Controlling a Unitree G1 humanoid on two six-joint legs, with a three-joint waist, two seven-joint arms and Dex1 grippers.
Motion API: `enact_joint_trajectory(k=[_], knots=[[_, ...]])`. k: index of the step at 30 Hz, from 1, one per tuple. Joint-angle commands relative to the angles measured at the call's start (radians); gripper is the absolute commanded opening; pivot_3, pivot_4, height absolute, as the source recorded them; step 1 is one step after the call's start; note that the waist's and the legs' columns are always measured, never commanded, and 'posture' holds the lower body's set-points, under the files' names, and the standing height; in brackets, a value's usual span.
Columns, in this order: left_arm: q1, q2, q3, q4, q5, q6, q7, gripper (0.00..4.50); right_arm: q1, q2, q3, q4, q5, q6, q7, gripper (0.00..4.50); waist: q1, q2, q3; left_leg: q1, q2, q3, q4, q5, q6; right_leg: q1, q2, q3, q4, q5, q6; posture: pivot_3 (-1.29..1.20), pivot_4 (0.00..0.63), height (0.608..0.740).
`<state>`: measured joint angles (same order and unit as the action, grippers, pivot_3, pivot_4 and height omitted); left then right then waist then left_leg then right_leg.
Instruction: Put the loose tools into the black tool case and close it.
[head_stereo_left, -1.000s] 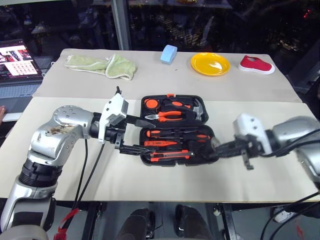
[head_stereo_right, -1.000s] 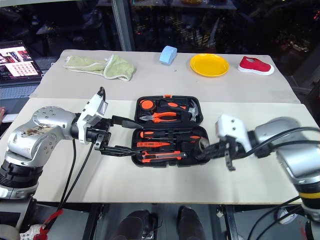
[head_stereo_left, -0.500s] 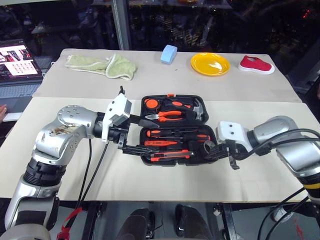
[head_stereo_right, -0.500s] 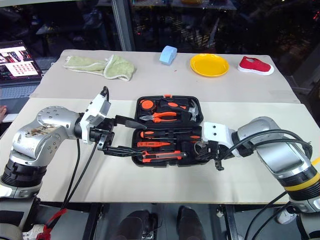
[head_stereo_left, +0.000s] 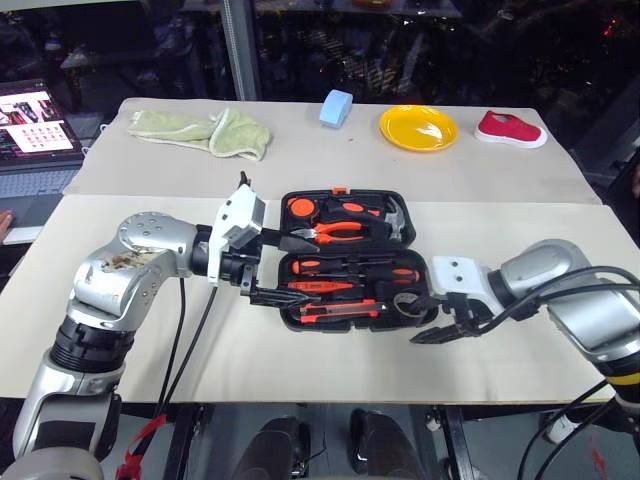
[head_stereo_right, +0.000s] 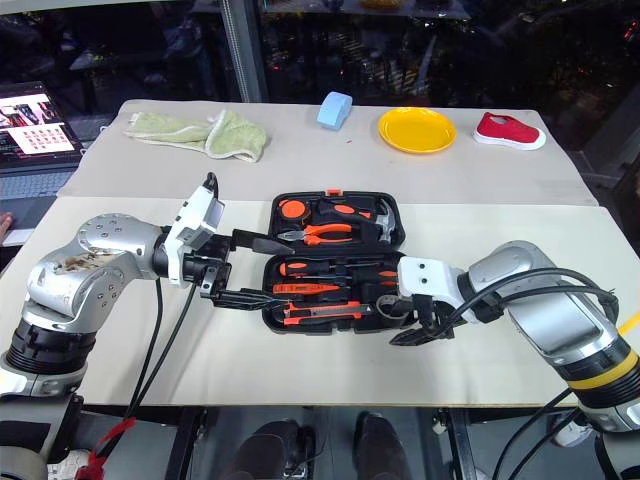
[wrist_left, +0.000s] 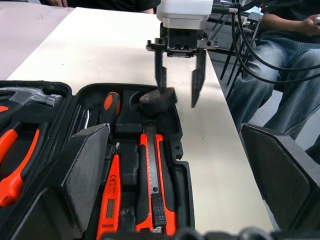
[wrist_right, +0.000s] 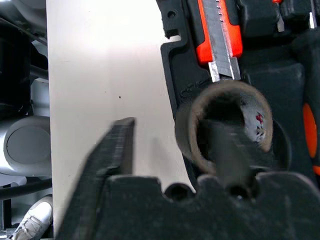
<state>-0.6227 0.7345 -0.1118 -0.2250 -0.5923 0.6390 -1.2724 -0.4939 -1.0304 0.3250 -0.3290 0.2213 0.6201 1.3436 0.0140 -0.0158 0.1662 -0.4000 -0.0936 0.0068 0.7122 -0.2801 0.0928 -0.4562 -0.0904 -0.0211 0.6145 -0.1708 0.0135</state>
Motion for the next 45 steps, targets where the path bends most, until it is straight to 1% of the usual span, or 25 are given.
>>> enact_joint_trajectory(k=[1,2,8,10,11,14,17,20,21,22,25,28,35,37,39,40,42,45], knots=[[-0.018,0.006,0.021,-0.029,-0.017,-0.004,-0.005,4.50,0.021,-0.023,-0.057,-0.034,0.014,0.005,-0.013,4.36,0.000,0.000,0.000,0.000,0.000,0.000,0.000,0.000,0.000,0.000,0.000,0.000,0.000,0.000,0.000,0.00,0.150,0.732],[-0.019,0.005,0.020,-0.028,-0.016,-0.006,-0.006,4.50,0.027,-0.024,-0.061,-0.033,0.013,0.001,-0.017,4.44,0.000,0.000,0.000,0.000,0.000,0.000,0.000,0.000,0.000,0.000,0.000,0.000,0.000,0.000,0.000,0.00,0.150,0.732],[-0.030,-0.003,0.009,-0.016,-0.006,-0.016,-0.012,4.50,0.033,0.000,-0.092,-0.020,0.025,0.032,-0.058,4.44,-0.001,0.000,0.000,0.000,0.000,0.000,0.000,0.000,0.000,0.000,0.000,0.000,0.000,0.000,0.000,0.00,0.150,0.732],[-0.030,-0.003,0.007,-0.014,-0.003,-0.021,-0.015,4.50,0.041,0.007,-0.101,-0.014,0.033,0.041,-0.072,3.90,-0.001,0.000,0.000,0.000,0.000,0.000,0.000,0.000,0.000,0.000,0.000,0.000,0.000,0.000,0.000,0.00,0.150,0.732],[-0.030,-0.003,0.006,-0.013,-0.001,-0.023,-0.015,4.50,0.044,0.012,-0.104,-0.009,0.035,0.044,-0.081,3.72,-0.001,0.000,0.000,0.000,0.000,0.000,0.000,0.000,0.000,0.000,0.000,0.000,0.000,0.000,0.000,0.00,0.150,0.732],[-0.028,-0.002,0.005,-0.014,0.001,-0.026,-0.016,4.50,0.059,0.015,-0.105,0.010,0.029,0.028,-0.096,2.61,-0.001,0.000,0.000,0.000,0.000,0.000,0.000,0.000,0.000,0.000,0.000,0.000,0.000,0.000,0.000,0.00,0.150,0.732],[-0.026,-0.002,0.006,-0.016,0.001,-0.027,-0.015,4.50,0.071,0.014,-0.106,0.024,0.024,0.010,-0.100,1.65,0.001,0.000,0.000,0.000,0.000,0.000,0.000,0.000,0.000,0.000,0.000,0.000,0.000,0.000,0.000,0.00,0.150,0.732],[-0.025,-0.003,0.007,-0.016,0.003,-0.028,-0.013,4.50,0.083,0.007,-0.113,0.032,0.028,-0.002,-0.097,0.57,0.001,0.000,0.000,0.000,0.000,0.000,0.000,0.000,0.000,0.000,0.000,0.000,0.000,0.000,0.000,0.00,0.150,0.732],[-0.025,-0.003,0.007,-0.016,0.004,-0.028,-0.012,4.50,0.085,0.004,-0.116,0.035,0.028,-0.008,-0.096,0.25,0.002,0.000,0.000,0.000,0.000,0.000,0.000,0.000,0.000,0.000,0.000,0.000,0.000,0.000,0.000,0.00,0.150,0.732],[-0.024,-0.003,0.008,-0.017,0.004,-0.029,-0.011,4.50,0.084,-0.006,-0.121,0.035,0.025,-0.024,-0.089,0.06,0.005,0.000,0.000,0.000,0.000,0.000,0.000,0.000,0.000,0.000,0.000,0.000,0.000,0.000,0.000,0.00,0.150,0.732],[-0.023,-0.001,0.008,-0.017,0.005,-0.029,-0.011,4.50,0.074,-0.034,-0.142,0.026,0.036,-0.036,-0.062,0.02,0.015,0.000,0.000,0.000,0.000,-0.001,0.001,0.000,0.000,0.000,0.000,-0.001,0.000,0.000,0.000,0.00,0.150,0.732],[-0.024,-0.001,0.007,-0.012,0.008,-0.032,-0.012,4.50,0.085,-0.060,-0.125,0.026,0.015,-0.085,-0.043,0.02,0.024,0.000,0.000,0.000,-0.001,-0.001,0.001,0.000,0.000,0.001,-0.001,-0.001,-0.001,0.000,0.001,0.00,0.150,0.732],[-0.029,-0.002,0.006,-0.009,0.012,-0.035,-0.009,4.50,0.093,-0.013,-0.097,0.061,-0.024,-0.096,-0.098,0.02,0.025,0.000,0.000,0.000,-0.001,-0.001,0.001,0.000,0.000,0.001,-0.001,-0.002,-0.001,0.000,0.001,0.00,0.150,0.732],[-0.028,0.000,0.006,-0.009,0.014,-0.035,-0.009,4.50,0.096,-0.010,-0.098,0.061,-0.026,-0.087,-0.102,0.93,0.023,0.000,0.000,0.000,-0.001,-0.001,0.001,0.000,0.000,0.002,0.000,-0.002,-0.001,0.000,0.001,0.00,0.150,0.732],[-0.028,0.001,0.007,-0.008,0.016,-0.036,-0.010,4.50,0.102,-0.013,-0.097,0.057,-0.022,-0.088,-0.096,1.51,0.023,0.000,0.000,0.000,-0.001,-0.001,0.001,0.000,0.000,0.002,0.000,-0.001,-0.001,0.000,0.001,0.00,0.150,0.732],[-0.028,0.001,0.007,-0.008,0.017,-0.036,-0.010,4.50,0.102,-0.014,-0.098,0.053,-0.021,-0.088,-0.095,1.92,0.023,0.000,0.000,0.000,-0.001,-0.001,0.001,0.000,-0.001,0.002,0.000,-0.001,-0.001,0.000,0.001,0.00,0.150,0.732],[-0.028,0.001,0.008,-0.007,0.018,-0.036,-0.010,4.50,0.097,-0.013,-0.106,0.049,-0.015,-0.084,-0.093,2.57,0.022,0.000,0.000,0.000,-0.001,-0.001,0.001,0.000,-0.001,0.002,0.000,-0.001,-0.001,0.000,0.001,0.00,0.150,0.732],[-0.029,-0.001,0.007,-0.004,0.019,-0.037,-0.011,4.50,0.090,-0.022,-0.123,0.040,0.003,-0.072,-0.083,2.57,0.021,0.000,0.000,0.000,-0.001,-0.001,0.001,0.000,0.000,0.001,0.000,-0.001,-0.001,0.000,0.000,0.00,0.150,0.732]])
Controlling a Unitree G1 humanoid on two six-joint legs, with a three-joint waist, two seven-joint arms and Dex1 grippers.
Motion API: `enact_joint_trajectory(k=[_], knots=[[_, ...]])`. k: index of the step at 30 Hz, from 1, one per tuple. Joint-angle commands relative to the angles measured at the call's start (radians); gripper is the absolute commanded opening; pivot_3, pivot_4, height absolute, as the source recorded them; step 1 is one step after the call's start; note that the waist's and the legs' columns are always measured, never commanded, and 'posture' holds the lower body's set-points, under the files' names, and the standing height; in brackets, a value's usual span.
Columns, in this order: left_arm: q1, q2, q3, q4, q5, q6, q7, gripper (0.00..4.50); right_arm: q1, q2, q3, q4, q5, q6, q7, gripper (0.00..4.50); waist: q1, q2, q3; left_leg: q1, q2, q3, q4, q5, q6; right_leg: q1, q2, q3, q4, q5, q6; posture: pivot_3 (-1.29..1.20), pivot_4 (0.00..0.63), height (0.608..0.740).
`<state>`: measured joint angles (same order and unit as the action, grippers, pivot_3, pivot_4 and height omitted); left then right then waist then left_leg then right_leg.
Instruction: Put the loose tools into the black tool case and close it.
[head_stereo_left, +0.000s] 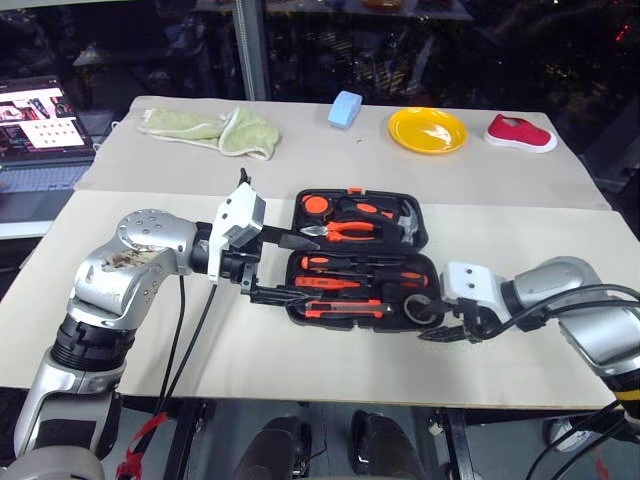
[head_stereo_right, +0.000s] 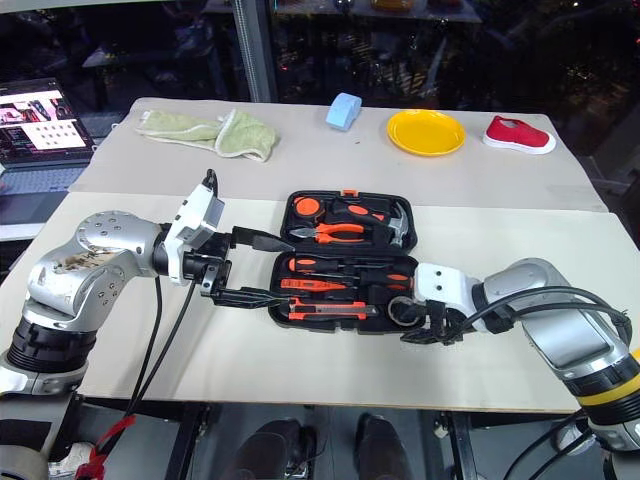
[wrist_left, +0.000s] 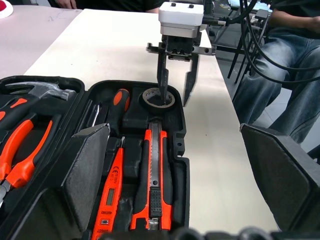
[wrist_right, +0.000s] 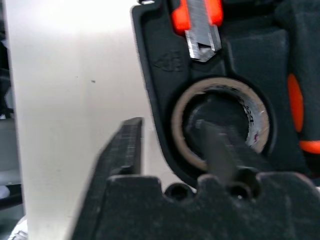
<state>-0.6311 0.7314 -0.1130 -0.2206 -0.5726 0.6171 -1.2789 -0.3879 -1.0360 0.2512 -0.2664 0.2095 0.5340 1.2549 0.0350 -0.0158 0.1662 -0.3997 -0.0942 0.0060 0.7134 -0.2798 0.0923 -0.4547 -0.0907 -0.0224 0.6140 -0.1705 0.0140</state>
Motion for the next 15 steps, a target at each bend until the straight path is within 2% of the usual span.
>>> enact_joint_trajectory(k=[1,5,9,13,15], knots=[[-0.022,0.001,0.008,-0.007,0.000,-0.015,-0.004,4.50,-0.017,-0.021,-0.059,-0.029,0.024,0.019,0.010,2.57,0.000,0.000,0.000,0.000,0.000,0.000,0.000,0.000,0.000,0.000,0.000,0.000,0.000,0.000,0.000,0.00,0.150,0.732],[-0.017,0.001,0.008,0.001,0.006,-0.019,-0.002,4.50,-0.018,-0.023,-0.152,-0.071,0.106,0.079,0.002,2.57,-0.001,0.000,0.000,0.000,0.000,0.000,0.000,0.000,0.000,0.000,0.000,0.000,0.000,0.000,0.000,0.00,0.150,0.732],[0.016,0.002,0.020,0.003,0.012,-0.012,0.022,4.50,0.020,-0.001,-0.331,-0.106,0.222,0.141,-0.043,2.57,0.002,0.000,0.000,0.000,0.000,0.000,0.000,0.000,0.000,0.000,0.000,0.000,0.000,0.000,0.000,0.00,0.150,0.732],[0.076,0.001,0.050,0.065,0.061,-0.012,0.114,4.50,0.118,0.084,-0.578,-0.101,0.334,0.261,-0.179,2.57,0.004,-0.001,0.000,0.000,0.000,-0.001,-0.001,0.000,0.000,0.000,0.000,0.000,-0.001,0.000,0.000,0.00,0.150,0.732],[0.089,0.000,0.059,0.103,0.092,-0.025,0.158,4.50,0.168,0.123,-0.640,-0.092,0.329,0.271,-0.249,2.57,0.006,-0.001,0.000,0.000,0.000,-0.001,-0.001,0.000,0.000,0.000,0.000,0.001,0.000,0.000,0.000,0.00,0.150,0.732]])
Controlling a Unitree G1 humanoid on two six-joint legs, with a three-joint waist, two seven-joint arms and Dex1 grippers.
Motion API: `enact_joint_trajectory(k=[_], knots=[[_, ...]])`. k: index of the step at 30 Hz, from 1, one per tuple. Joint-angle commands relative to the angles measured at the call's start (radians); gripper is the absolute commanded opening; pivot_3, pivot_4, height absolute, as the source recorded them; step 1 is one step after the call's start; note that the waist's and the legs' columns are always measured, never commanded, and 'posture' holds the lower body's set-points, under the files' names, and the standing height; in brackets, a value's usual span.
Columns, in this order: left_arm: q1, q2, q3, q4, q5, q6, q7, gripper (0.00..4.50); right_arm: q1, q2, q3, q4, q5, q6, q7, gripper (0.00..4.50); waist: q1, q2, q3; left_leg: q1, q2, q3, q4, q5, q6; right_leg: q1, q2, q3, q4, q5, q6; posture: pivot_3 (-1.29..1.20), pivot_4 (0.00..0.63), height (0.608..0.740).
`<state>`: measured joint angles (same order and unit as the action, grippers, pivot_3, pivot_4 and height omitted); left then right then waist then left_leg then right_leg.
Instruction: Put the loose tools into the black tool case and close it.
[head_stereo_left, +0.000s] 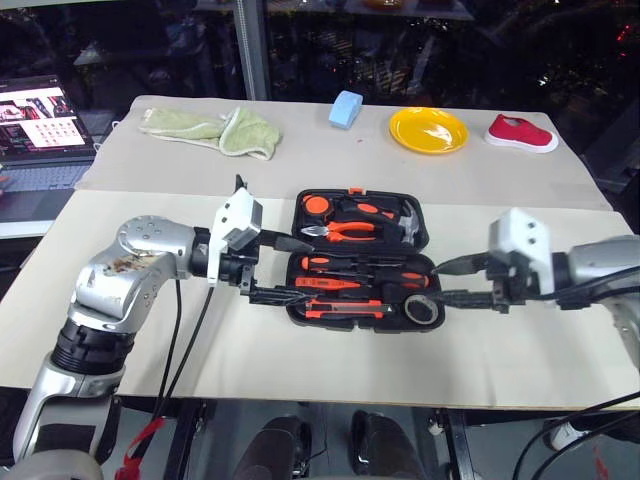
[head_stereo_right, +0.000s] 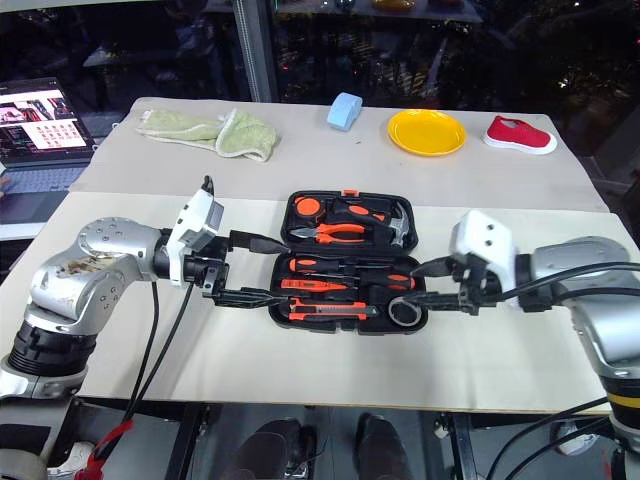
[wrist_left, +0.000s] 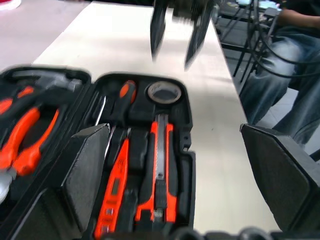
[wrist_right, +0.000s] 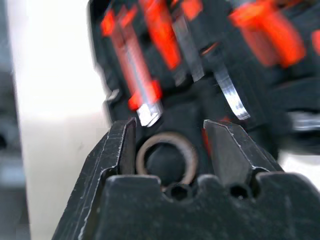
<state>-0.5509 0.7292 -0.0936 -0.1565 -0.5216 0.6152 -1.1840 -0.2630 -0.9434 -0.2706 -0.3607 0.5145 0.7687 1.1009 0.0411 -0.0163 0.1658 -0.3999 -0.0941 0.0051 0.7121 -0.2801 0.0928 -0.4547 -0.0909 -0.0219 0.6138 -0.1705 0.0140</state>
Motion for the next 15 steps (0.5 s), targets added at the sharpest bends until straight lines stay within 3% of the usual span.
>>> enact_joint_trajectory(k=[1,2,5,8,15], knots=[[0.012,0.000,0.041,0.065,0.064,-0.041,0.084,4.50,0.062,0.047,-0.135,0.010,0.019,0.038,-0.127,2.19,0.001,0.000,0.000,0.000,0.000,0.000,0.000,0.000,0.000,0.000,0.000,0.000,0.000,0.000,0.000,0.00,0.150,0.732],[0.013,-0.002,0.041,0.089,0.083,-0.054,0.105,4.50,0.079,0.059,-0.146,0.016,0.015,0.036,-0.149,2.04,0.000,0.000,0.000,0.000,0.000,0.000,0.000,0.000,0.000,0.000,0.000,0.000,0.000,0.000,0.000,0.00,0.150,0.732],[0.023,-0.003,0.025,0.166,0.155,-0.116,0.147,3.74,0.114,0.097,-0.143,0.047,-0.021,-0.004,-0.222,1.09,-0.002,0.000,0.000,0.000,0.000,0.001,0.000,0.000,0.000,0.000,0.000,0.001,0.001,0.000,0.000,0.00,0.150,0.732],[0.039,-0.007,0.005,0.209,0.203,-0.152,0.163,2.56,0.129,0.129,-0.107,0.089,-0.071,-0.055,-0.282,0.06,-0.007,0.000,0.000,0.001,0.000,0.002,0.000,0.000,-0.001,-0.001,0.000,0.003,0.001,0.000,0.000,0.00,0.150,0.732],[0.038,-0.082,-0.038,0.263,0.278,-0.205,0.211,0.03,0.076,0.173,-0.003,0.190,-0.152,-0.134,-0.346,0.00,-0.010,0.000,0.000,0.001,0.000,0.004,0.000,0.000,0.000,-0.001,0.000,0.004,0.003,0.000,0.000,0.00,0.150,0.732]])
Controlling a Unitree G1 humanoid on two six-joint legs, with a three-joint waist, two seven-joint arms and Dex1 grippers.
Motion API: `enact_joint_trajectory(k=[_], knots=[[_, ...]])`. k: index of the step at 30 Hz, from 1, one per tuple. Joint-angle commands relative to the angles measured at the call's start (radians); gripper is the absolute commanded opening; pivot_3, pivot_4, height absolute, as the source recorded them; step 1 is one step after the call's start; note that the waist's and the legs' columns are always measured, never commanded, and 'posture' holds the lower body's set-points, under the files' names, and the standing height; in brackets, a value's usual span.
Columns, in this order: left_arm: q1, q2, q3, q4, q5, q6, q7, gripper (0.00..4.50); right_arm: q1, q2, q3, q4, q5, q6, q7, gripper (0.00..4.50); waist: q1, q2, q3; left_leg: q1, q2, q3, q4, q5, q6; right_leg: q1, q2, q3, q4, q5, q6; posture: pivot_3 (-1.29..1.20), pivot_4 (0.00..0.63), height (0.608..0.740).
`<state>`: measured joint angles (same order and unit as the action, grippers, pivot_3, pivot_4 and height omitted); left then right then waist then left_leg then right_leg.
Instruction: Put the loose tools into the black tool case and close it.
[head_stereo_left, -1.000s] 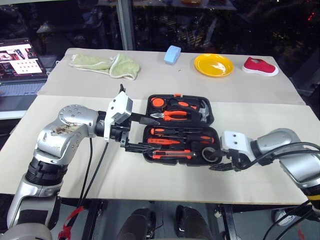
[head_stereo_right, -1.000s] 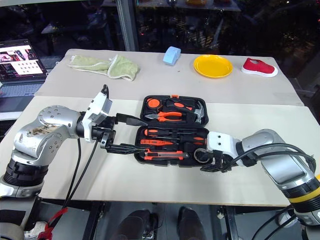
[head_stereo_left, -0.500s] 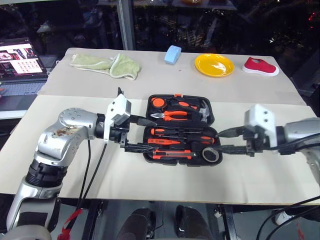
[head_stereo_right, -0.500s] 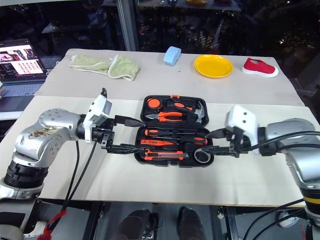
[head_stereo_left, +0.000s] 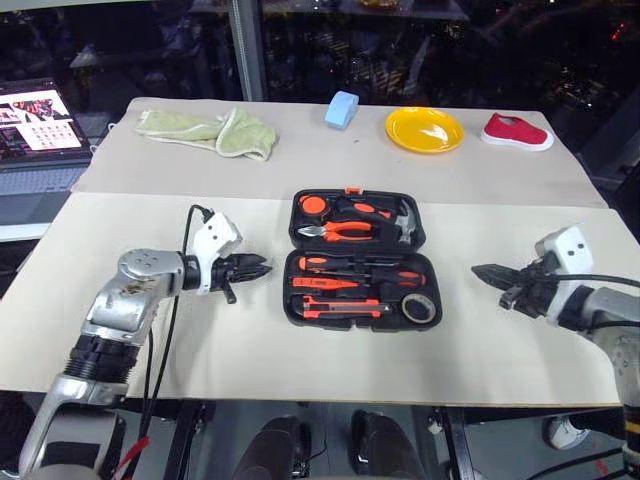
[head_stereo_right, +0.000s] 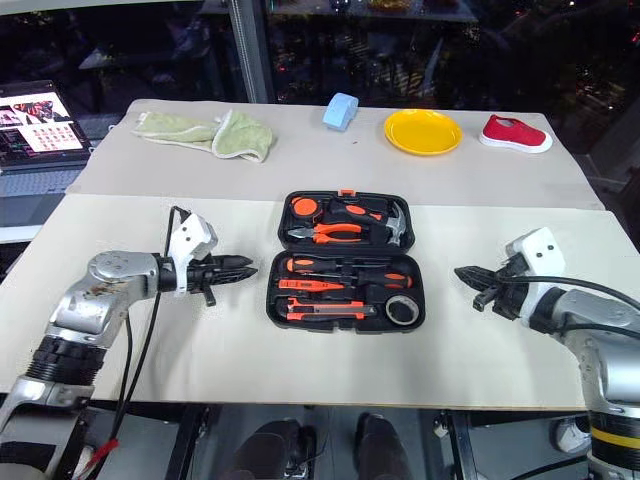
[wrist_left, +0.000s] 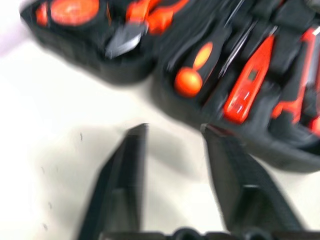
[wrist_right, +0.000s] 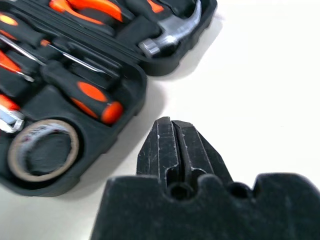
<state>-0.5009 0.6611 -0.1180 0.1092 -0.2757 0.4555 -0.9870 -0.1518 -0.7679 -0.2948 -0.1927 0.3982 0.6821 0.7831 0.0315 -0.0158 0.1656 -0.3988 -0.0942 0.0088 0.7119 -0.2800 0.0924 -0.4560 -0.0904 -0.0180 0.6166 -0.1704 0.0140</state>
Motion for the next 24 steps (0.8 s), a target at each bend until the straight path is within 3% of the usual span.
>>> enact_joint_trajectory(k=[1,16,24], knots=[[-0.015,-0.018,-0.023,-0.001,0.043,-0.045,0.015,0.03,-0.049,0.001,0.036,0.036,-0.042,-0.052,-0.032,0.00,0.000,0.000,0.000,0.000,0.000,0.000,0.000,0.000,0.000,0.000,0.000,0.000,0.000,0.000,0.000,0.00,0.150,0.732],[-0.042,-0.084,-0.053,-0.005,0.056,-0.034,-0.013,0.03,-0.137,0.025,0.233,0.110,-0.105,-0.126,0.024,0.00,-0.007,0.000,0.000,0.000,0.000,0.000,0.000,0.000,0.002,0.000,0.000,0.000,0.000,0.000,0.000,0.00,0.150,0.732],[-0.002,-0.063,-0.070,-0.058,0.038,-0.046,-0.105,0.03,-0.032,-0.011,0.237,-0.002,-0.099,-0.164,0.084,0.00,-0.009,0.000,0.000,0.000,0.000,-0.001,-0.001,0.000,0.002,-0.001,0.000,0.000,0.000,0.000,0.000,0.00,0.150,0.732]])
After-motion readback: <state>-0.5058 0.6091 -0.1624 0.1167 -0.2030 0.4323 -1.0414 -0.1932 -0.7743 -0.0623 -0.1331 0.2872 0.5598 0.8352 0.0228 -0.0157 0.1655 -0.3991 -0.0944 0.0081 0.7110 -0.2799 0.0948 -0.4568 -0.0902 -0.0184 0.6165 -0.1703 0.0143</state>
